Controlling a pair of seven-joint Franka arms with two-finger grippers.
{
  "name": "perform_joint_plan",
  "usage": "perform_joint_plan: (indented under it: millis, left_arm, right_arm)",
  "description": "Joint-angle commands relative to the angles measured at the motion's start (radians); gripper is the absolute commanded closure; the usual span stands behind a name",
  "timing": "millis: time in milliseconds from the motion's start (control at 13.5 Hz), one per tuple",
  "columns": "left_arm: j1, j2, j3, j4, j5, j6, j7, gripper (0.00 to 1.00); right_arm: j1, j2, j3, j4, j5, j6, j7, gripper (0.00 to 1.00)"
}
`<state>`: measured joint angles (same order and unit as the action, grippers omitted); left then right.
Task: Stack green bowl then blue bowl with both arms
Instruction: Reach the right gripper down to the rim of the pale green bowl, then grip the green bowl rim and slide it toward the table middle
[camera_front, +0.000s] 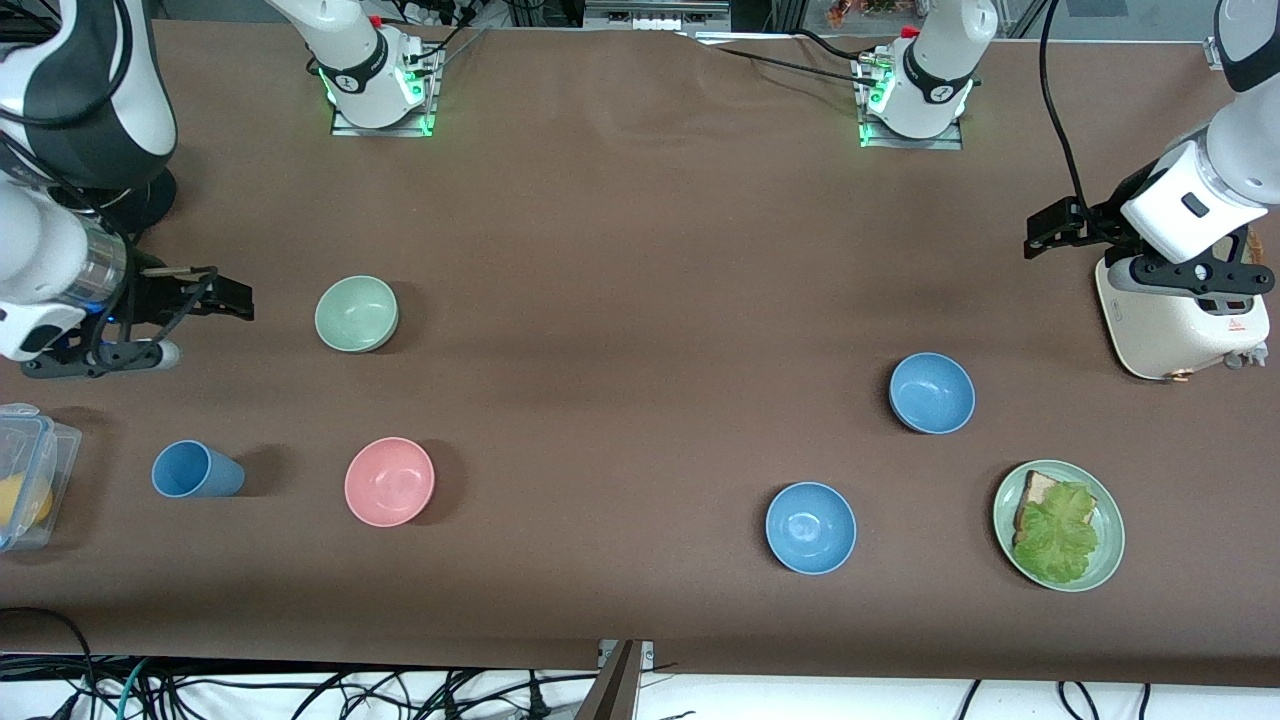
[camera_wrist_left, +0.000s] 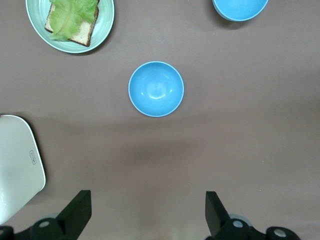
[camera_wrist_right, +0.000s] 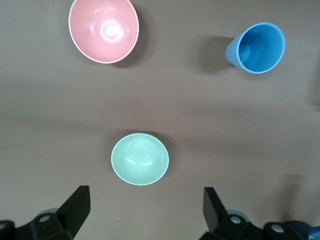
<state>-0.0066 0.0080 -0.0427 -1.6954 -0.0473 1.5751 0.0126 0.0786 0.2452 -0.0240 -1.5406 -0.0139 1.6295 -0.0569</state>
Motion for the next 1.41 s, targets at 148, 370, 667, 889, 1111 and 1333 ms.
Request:
perform_joint_plan:
  millis: [148,370,667,889,1111,1333]
  left_arm:
    - [0.005,0.014,-0.002,0.033,-0.009,-0.024,-0.002,0.00]
    - [0.005,0.014,-0.002,0.033,-0.009,-0.024,-0.002,0.00]
    - [0.005,0.012,-0.002,0.033,-0.009,-0.024,-0.002,0.00]
    - [0.005,0.014,-0.002,0.033,-0.009,-0.024,-0.002,0.00]
    - [0.005,0.014,-0.002,0.033,-0.009,-0.024,-0.002,0.00]
    - [0.005,0.012,-0.002,0.033,-0.009,-0.024,-0.002,0.00]
  right_arm:
    - [-0.013,-0.148,0.012,-0.377,0.065,0.265,-0.011,0.00]
    - [-0.013,-0.144,0.012,-0.602,0.065,0.517,-0.014,0.00]
    - [-0.016,-0.112,0.010,-0.755,0.063,0.691,-0.063,0.00]
    - [-0.022,-0.087,0.004,-0.779,0.063,0.737,-0.095,0.00]
    - [-0.023,-0.051,-0.043,-0.779,0.063,0.777,-0.167,0.00]
    - [-0.023,0.000,-0.050,-0.779,0.065,0.826,-0.166,0.06]
